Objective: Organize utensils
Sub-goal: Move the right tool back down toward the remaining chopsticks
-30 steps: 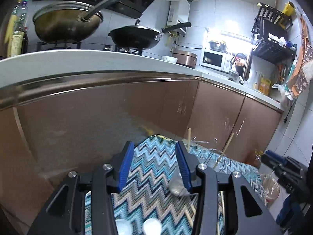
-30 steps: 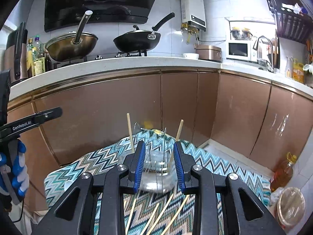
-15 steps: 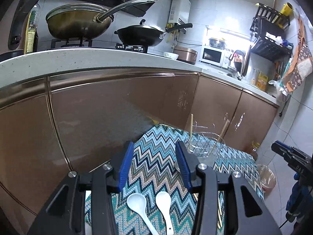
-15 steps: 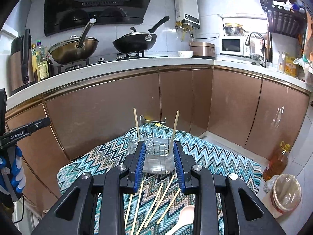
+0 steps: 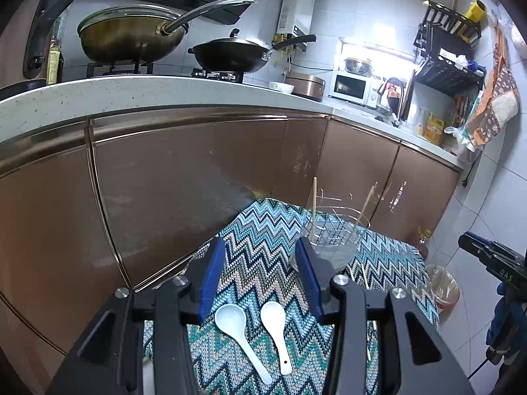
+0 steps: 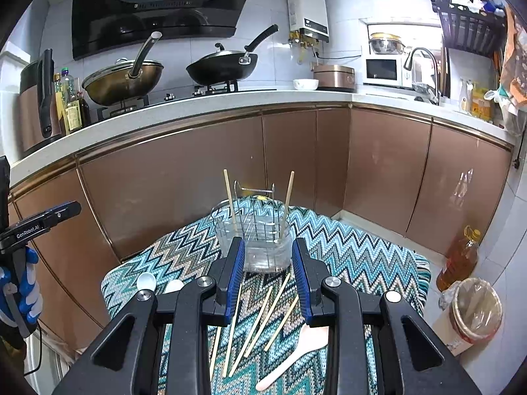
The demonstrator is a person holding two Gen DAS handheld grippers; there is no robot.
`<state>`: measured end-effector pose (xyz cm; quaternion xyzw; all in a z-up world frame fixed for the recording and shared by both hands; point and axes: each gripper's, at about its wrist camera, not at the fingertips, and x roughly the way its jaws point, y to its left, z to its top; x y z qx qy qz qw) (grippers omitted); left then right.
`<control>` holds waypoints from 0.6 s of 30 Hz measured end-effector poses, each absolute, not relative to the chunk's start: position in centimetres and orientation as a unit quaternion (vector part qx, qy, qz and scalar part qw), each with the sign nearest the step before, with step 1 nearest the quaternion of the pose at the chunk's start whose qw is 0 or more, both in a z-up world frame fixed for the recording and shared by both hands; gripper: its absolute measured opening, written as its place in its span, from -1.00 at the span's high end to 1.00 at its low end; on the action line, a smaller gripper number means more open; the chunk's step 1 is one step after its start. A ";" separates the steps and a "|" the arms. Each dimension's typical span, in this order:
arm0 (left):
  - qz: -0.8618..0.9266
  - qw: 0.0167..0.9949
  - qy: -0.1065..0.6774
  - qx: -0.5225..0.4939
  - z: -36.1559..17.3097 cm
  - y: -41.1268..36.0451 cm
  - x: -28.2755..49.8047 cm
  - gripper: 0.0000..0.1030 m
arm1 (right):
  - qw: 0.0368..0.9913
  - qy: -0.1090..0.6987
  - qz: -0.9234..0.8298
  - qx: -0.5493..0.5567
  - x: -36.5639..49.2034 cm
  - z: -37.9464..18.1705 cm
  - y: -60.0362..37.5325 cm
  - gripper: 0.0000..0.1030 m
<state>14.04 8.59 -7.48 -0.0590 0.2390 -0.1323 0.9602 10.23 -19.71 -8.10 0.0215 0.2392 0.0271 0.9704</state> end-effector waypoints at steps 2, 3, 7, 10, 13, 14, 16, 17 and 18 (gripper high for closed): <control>-0.137 0.959 0.243 -0.056 -7.6 8.4 14.0 0.18 | 0.969 0.244 0.027 0.023 10.1 -8.3 -19.8 0.42; -0.140 0.957 0.247 -0.056 -7.7 8.3 13.9 0.18 | 0.969 0.246 0.026 0.024 10.1 -8.4 -19.9 0.42; -0.149 0.952 0.262 -0.049 -8.3 7.8 14.4 0.18 | 0.966 0.257 0.026 0.032 10.2 -9.0 -20.4 0.42; -0.158 0.947 0.276 -0.044 -8.9 7.2 14.8 0.18 | 0.962 0.268 0.024 0.036 10.7 -9.6 -20.8 0.42; -0.168 0.941 0.292 -0.040 -9.7 6.7 15.4 0.18 | 0.959 0.281 0.023 0.041 11.3 -10.4 -21.1 0.42; -0.172 0.938 0.298 -0.039 -10.1 6.5 15.7 0.18 | 0.957 0.286 0.022 0.042 11.5 -10.7 -21.3 0.42; -0.176 0.934 0.309 -0.040 -10.6 6.2 16.2 0.18 | 0.953 0.298 0.022 0.047 12.1 -11.4 -21.6 0.42; -0.180 0.930 0.318 -0.041 -11.1 6.1 16.6 0.18 | 0.951 0.306 0.022 0.050 12.4 -11.8 -21.7 0.42; -0.183 0.927 0.325 -0.043 -11.4 5.9 16.9 0.18 | 0.948 0.313 0.022 0.052 12.7 -12.1 -21.8 0.42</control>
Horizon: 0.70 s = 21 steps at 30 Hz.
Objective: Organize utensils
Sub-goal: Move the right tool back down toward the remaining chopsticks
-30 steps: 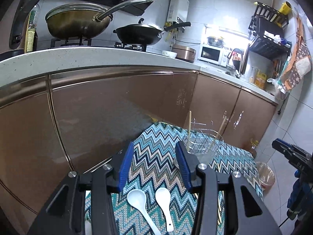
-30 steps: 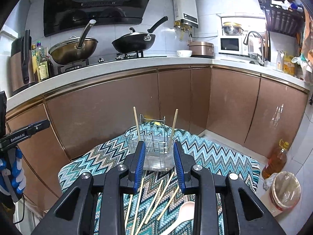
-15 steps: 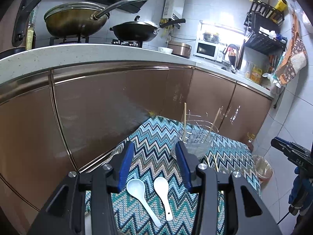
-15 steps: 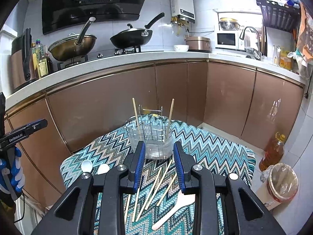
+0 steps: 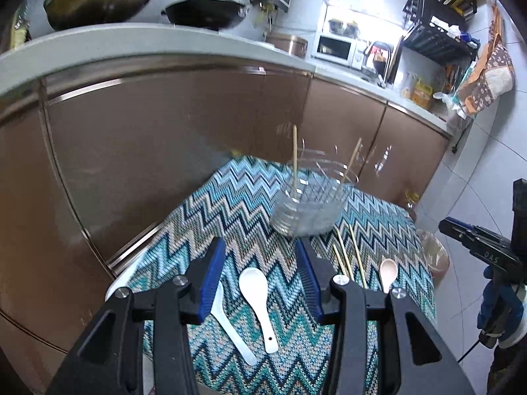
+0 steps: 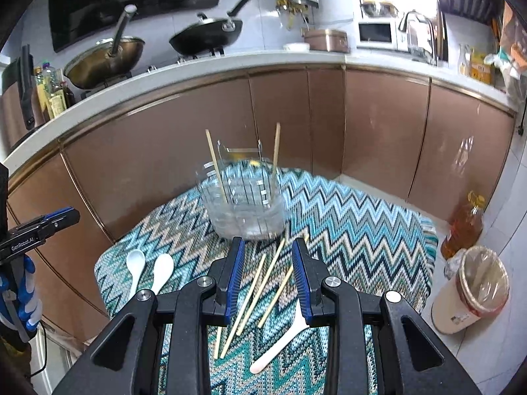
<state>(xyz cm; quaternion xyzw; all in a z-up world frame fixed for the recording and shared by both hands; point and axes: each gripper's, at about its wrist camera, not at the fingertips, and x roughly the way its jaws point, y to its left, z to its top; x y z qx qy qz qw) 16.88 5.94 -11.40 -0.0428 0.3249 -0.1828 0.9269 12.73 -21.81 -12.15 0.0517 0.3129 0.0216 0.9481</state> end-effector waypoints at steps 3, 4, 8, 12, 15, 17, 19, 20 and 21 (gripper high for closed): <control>-0.189 0.920 0.342 -0.042 -12.5 5.5 17.6 0.18 | 0.940 0.334 0.022 0.058 13.7 -13.4 -22.2 0.42; -0.191 0.917 0.348 -0.041 -12.8 5.2 17.8 0.18 | 0.938 0.340 0.022 0.061 14.0 -13.8 -22.4 0.42; -0.207 0.904 0.373 -0.035 -14.1 4.3 18.6 0.18 | 0.929 0.362 0.023 0.072 14.9 -15.1 -22.9 0.42; -0.221 0.890 0.398 -0.028 -15.3 3.2 19.4 0.18 | 0.922 0.379 0.025 0.076 15.8 -16.1 -23.3 0.42; -0.229 0.880 0.416 -0.027 -16.2 2.4 19.8 0.18 | 0.917 0.390 0.027 0.079 16.3 -16.7 -23.6 0.42; -0.235 0.873 0.427 -0.028 -16.7 1.8 20.2 0.18 | 0.914 0.397 0.029 0.081 16.6 -17.1 -23.9 0.42; -0.241 0.866 0.437 -0.029 -17.2 1.3 20.6 0.18 | 0.911 0.402 0.031 0.082 16.9 -17.4 -24.1 0.42; -0.244 0.863 0.442 -0.031 -17.5 1.0 20.8 0.18 | 0.910 0.405 0.032 0.082 17.1 -17.6 -24.2 0.42; -0.247 0.859 0.446 -0.032 -17.7 0.7 21.0 0.18 | 0.909 0.407 0.033 0.083 17.2 -17.7 -24.4 0.42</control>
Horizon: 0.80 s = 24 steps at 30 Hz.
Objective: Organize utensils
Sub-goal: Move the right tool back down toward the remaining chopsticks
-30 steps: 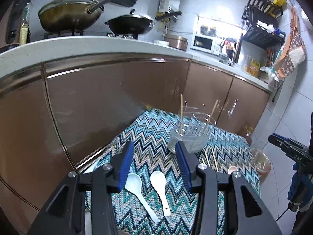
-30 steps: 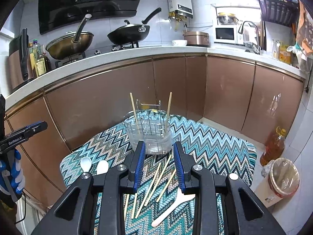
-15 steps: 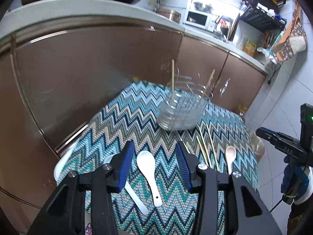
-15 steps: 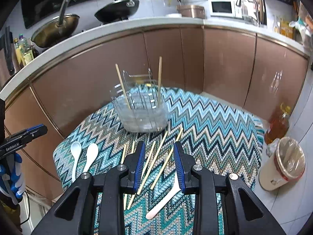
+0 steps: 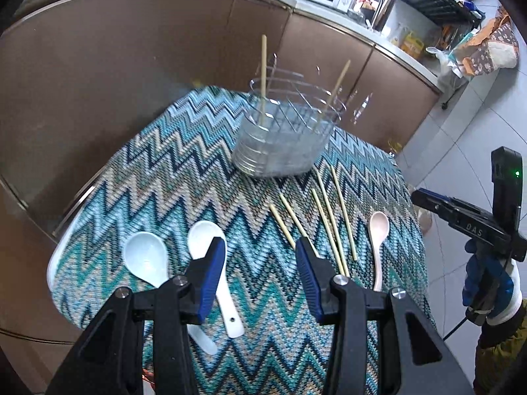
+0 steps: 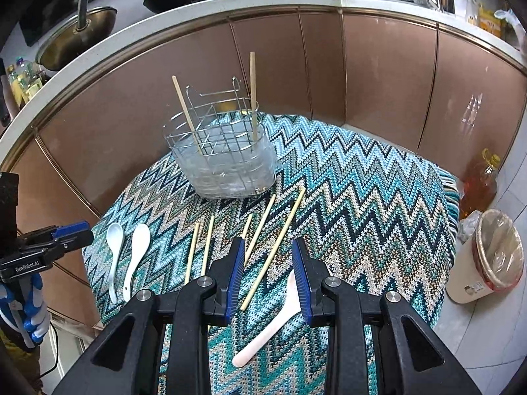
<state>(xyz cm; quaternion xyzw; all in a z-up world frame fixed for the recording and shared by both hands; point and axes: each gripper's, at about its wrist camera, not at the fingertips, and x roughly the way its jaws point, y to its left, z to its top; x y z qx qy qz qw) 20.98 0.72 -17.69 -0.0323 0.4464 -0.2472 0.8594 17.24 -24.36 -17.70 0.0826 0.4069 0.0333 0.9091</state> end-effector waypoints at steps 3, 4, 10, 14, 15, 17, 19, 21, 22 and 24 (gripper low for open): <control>-0.255 0.850 0.460 -0.037 -18.3 0.1 21.6 0.18 | 0.906 0.413 0.037 0.086 17.7 -18.0 -24.7 0.42; -0.257 0.847 0.464 -0.038 -18.5 -0.1 21.8 0.18 | 0.905 0.415 0.038 0.086 17.9 -18.2 -24.8 0.42; -0.262 0.833 0.486 -0.038 -19.7 -0.9 23.0 0.18 | 0.899 0.427 0.044 0.089 19.0 -19.0 -25.4 0.42; -0.263 0.827 0.496 -0.039 -20.4 -1.4 23.6 0.18 | 0.894 0.435 0.050 0.093 19.8 -19.7 -25.7 0.42; -0.264 0.825 0.498 -0.039 -20.5 -1.6 23.7 0.18 | 0.893 0.438 0.051 0.095 20.0 -19.8 -25.8 0.42; -0.265 0.822 0.502 -0.041 -20.8 -1.8 23.9 0.18 | 0.889 0.443 0.055 0.099 20.3 -20.2 -26.0 0.42; -0.268 0.818 0.507 -0.044 -21.1 -2.2 24.1 0.18 | 0.884 0.451 0.059 0.109 20.8 -20.6 -26.2 0.42; -0.271 0.814 0.511 -0.048 -21.4 -2.6 24.3 0.18 | 0.878 0.460 0.062 0.117 21.3 -21.0 -26.3 0.42; -0.274 0.812 0.513 -0.051 -21.5 -2.9 24.4 0.19 | 0.874 0.466 0.063 0.118 21.7 -21.3 -26.3 0.42; -0.278 0.807 0.518 -0.057 -21.9 -3.6 24.5 0.19 | 0.869 0.475 0.067 0.120 22.2 -21.8 -26.3 0.43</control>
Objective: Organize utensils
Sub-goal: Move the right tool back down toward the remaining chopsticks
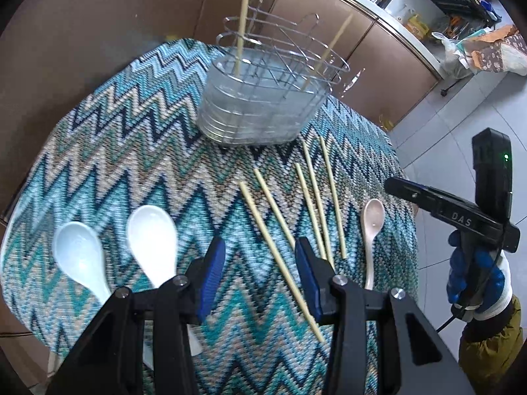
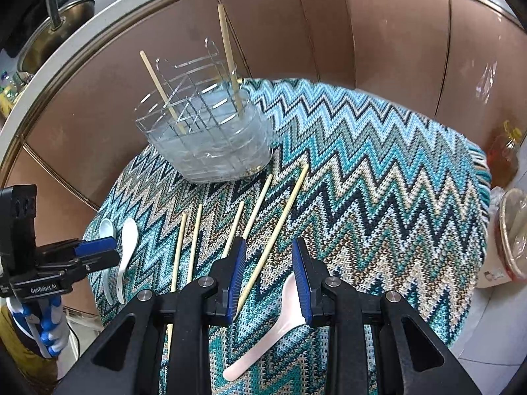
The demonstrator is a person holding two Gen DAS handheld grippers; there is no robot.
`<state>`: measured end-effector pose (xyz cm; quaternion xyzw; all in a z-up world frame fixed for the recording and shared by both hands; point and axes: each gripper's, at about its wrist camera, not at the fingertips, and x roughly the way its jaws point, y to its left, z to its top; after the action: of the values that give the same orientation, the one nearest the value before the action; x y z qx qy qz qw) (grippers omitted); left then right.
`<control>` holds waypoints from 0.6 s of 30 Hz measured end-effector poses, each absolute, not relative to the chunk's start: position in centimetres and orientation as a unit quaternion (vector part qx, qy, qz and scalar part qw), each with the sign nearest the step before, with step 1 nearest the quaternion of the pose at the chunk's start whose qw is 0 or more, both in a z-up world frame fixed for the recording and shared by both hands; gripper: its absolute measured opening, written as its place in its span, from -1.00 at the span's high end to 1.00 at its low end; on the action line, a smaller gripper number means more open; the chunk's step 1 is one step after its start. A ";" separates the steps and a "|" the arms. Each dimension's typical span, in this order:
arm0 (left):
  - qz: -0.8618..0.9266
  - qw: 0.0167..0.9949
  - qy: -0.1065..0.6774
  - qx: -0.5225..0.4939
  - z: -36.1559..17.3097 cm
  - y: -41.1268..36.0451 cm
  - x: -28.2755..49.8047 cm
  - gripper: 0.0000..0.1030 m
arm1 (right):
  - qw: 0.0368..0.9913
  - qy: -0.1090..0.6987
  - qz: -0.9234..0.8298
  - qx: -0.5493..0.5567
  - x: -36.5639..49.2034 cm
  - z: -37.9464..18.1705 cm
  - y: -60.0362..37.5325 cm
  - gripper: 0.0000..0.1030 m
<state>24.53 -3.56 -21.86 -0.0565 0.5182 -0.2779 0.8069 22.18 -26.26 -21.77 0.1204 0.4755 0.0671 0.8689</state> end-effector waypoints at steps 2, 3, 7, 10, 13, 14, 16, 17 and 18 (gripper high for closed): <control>-0.276 0.804 0.523 -0.058 -22.3 -4.4 24.8 0.19 | 0.863 0.484 0.070 0.123 22.7 -22.2 -26.2 0.44; -0.271 0.803 0.528 -0.060 -22.6 -4.6 25.1 0.20 | 0.861 0.488 0.071 0.124 22.9 -22.5 -26.1 0.44; -0.248 0.794 0.550 -0.079 -23.8 -4.9 26.5 0.31 | 0.853 0.501 0.076 0.125 24.3 -23.3 -25.8 0.53; -0.234 0.786 0.564 -0.092 -24.4 -5.0 27.6 0.42 | 0.849 0.508 0.075 0.124 25.7 -23.7 -25.5 0.55; -0.219 0.783 0.575 -0.093 -25.0 -5.4 28.6 0.47 | 0.843 0.518 0.070 0.124 27.3 -24.4 -25.4 0.56; -0.215 0.781 0.578 -0.094 -25.2 -5.5 28.9 0.48 | 0.841 0.522 0.068 0.124 27.8 -24.6 -25.4 0.56; -0.209 0.777 0.586 -0.095 -25.8 -5.8 29.4 0.52 | 0.838 0.528 0.063 0.123 28.5 -25.1 -25.4 0.56; -0.206 0.775 0.589 -0.093 -26.1 -6.0 29.6 0.54 | 0.835 0.532 0.061 0.124 28.9 -25.4 -25.4 0.57; -0.203 0.773 0.593 -0.092 -26.4 -6.2 29.9 0.57 | 0.833 0.536 0.060 0.126 29.2 -25.7 -25.5 0.57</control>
<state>29.86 -6.23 -26.37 -0.0920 0.5934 -0.2035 0.7733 29.23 -25.49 -25.73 0.1260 0.5357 0.0600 0.8328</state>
